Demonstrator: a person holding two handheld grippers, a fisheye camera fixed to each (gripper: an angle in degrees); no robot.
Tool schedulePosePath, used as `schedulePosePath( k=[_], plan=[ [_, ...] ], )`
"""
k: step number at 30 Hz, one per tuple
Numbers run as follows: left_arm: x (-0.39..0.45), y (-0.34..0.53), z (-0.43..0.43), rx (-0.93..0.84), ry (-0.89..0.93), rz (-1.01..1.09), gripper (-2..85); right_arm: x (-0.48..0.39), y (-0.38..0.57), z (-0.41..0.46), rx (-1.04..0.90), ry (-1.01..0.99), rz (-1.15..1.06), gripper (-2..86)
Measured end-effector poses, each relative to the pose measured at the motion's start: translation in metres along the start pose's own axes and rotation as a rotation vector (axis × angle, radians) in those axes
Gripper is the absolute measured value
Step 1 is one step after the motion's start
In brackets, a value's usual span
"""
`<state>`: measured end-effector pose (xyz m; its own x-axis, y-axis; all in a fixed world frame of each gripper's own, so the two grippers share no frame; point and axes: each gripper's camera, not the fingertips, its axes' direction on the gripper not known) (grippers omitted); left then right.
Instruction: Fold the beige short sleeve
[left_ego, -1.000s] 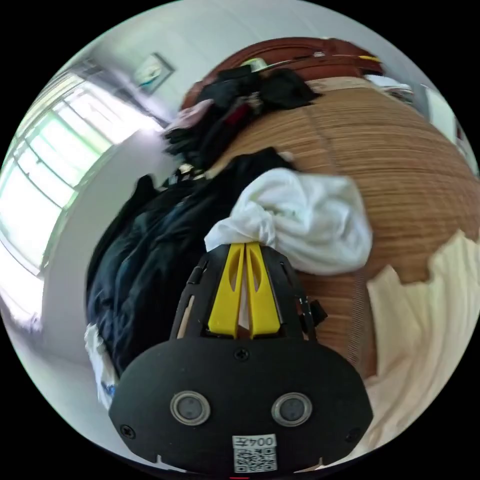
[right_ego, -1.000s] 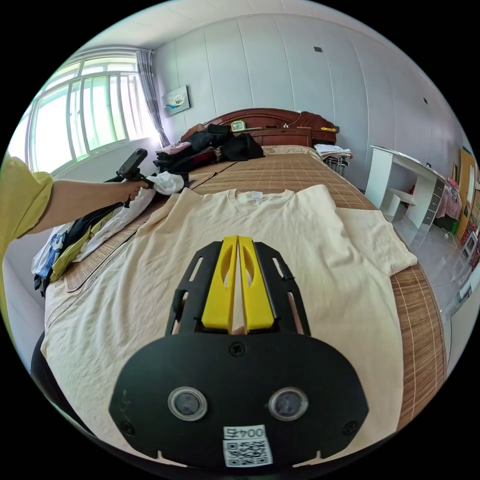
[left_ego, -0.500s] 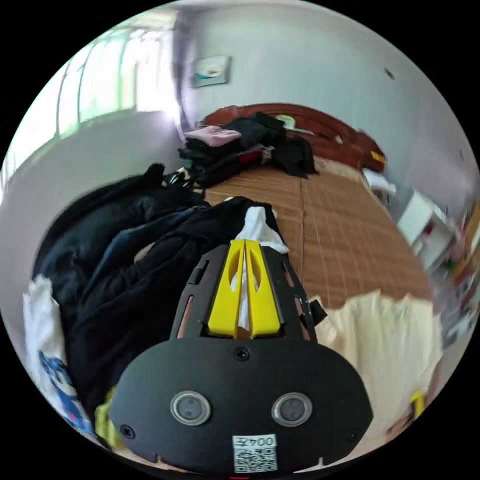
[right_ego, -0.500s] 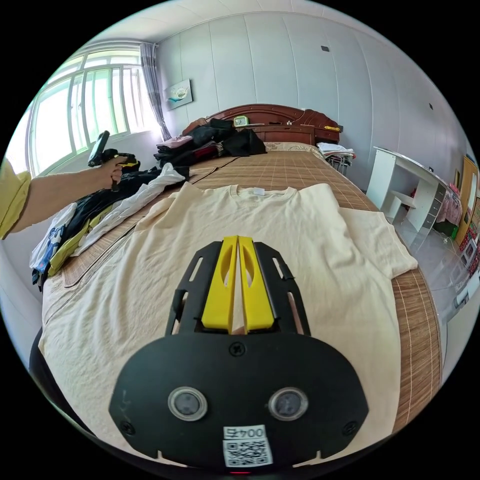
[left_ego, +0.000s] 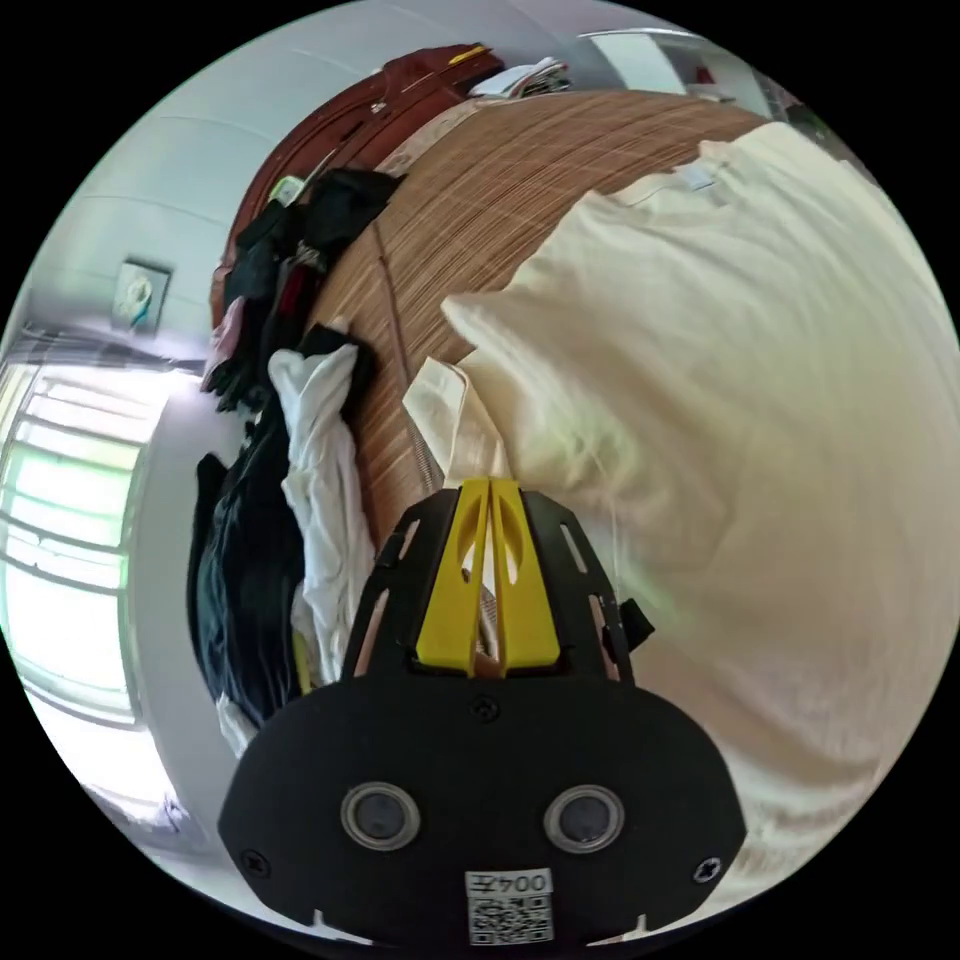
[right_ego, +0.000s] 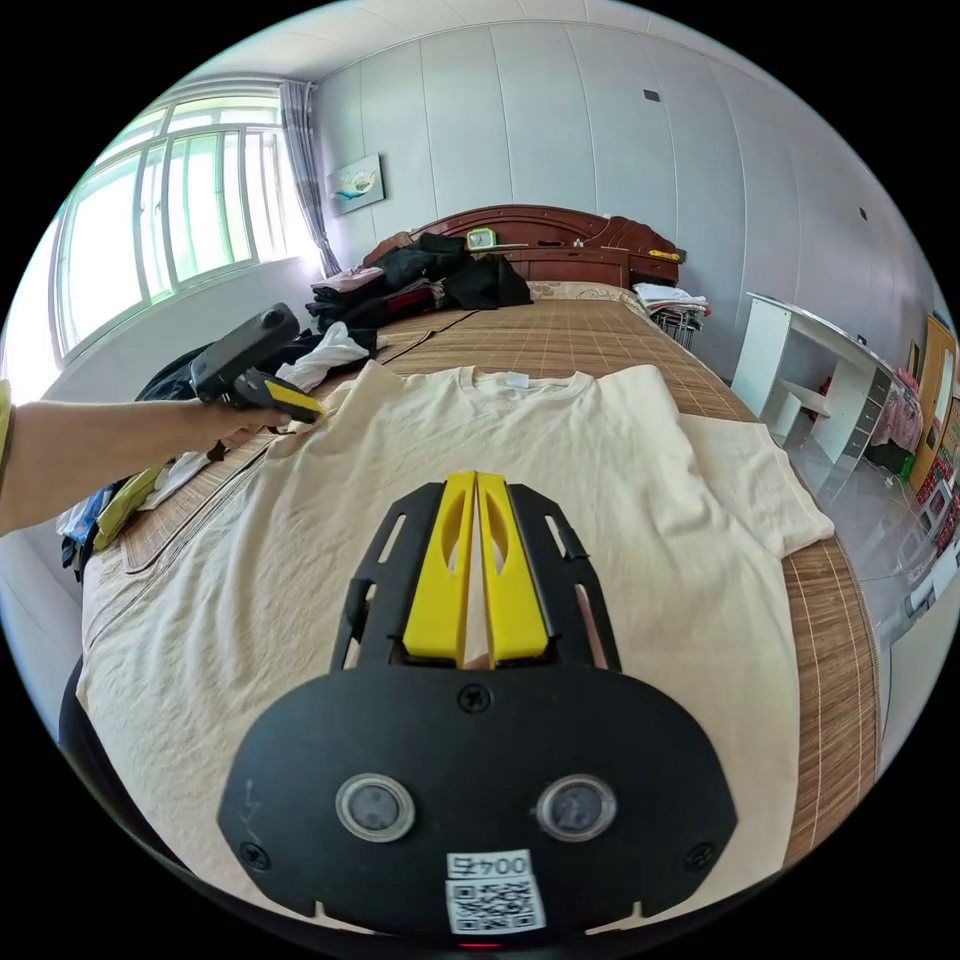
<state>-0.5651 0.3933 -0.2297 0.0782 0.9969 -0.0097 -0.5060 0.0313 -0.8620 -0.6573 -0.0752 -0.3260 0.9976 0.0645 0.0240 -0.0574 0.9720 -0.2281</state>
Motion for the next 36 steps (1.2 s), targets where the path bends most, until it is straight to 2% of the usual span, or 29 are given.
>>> schedulePosePath(
  k=[5, 7, 9, 11, 14, 16, 20, 27, 32, 36],
  plan=[
    [-0.007, 0.036, 0.024, -0.137, -0.121, -0.170, 0.7, 0.005, 0.002, 0.004, -0.003, -0.006, 0.014, -0.8],
    [-0.015, 0.050, 0.013, -0.088, -0.139, -0.276, 0.7, 0.006, 0.002, 0.005, -0.004, -0.009, 0.016, -0.8],
    [-0.020, 0.061, -0.026, 0.123, -0.103, -0.375, 0.8, 0.006, 0.002, 0.006, -0.005, -0.008, 0.015, -0.8],
    [-0.007, 0.052, -0.046, 0.237, -0.047, -0.308, 0.8, 0.006, 0.003, 0.008, -0.005, -0.005, 0.012, -0.8],
    [0.015, 0.014, -0.034, 0.182, -0.001, -0.172, 0.8, 0.008, 0.004, 0.009, -0.006, -0.005, 0.013, -0.8],
    [0.019, -0.012, -0.009, 0.085, 0.175, -0.071, 0.8, 0.008, 0.004, 0.010, -0.005, -0.005, 0.013, -0.8],
    [0.002, -0.015, 0.010, 0.049, 0.217, -0.149, 0.7, 0.009, 0.005, 0.012, -0.006, -0.005, 0.012, -0.8],
    [-0.001, 0.009, 0.019, -0.001, 0.096, -0.344, 0.6, 0.011, 0.005, 0.016, -0.009, -0.007, 0.015, -0.8],
    [-0.006, 0.041, -0.048, 0.253, 0.046, -0.422, 0.7, 0.009, 0.005, 0.020, -0.012, -0.001, 0.006, -0.8],
    [0.000, 0.111, -0.094, 0.259, 0.168, -0.367, 0.7, 0.010, 0.003, 0.024, -0.022, -0.001, 0.011, -0.8]
  ],
)
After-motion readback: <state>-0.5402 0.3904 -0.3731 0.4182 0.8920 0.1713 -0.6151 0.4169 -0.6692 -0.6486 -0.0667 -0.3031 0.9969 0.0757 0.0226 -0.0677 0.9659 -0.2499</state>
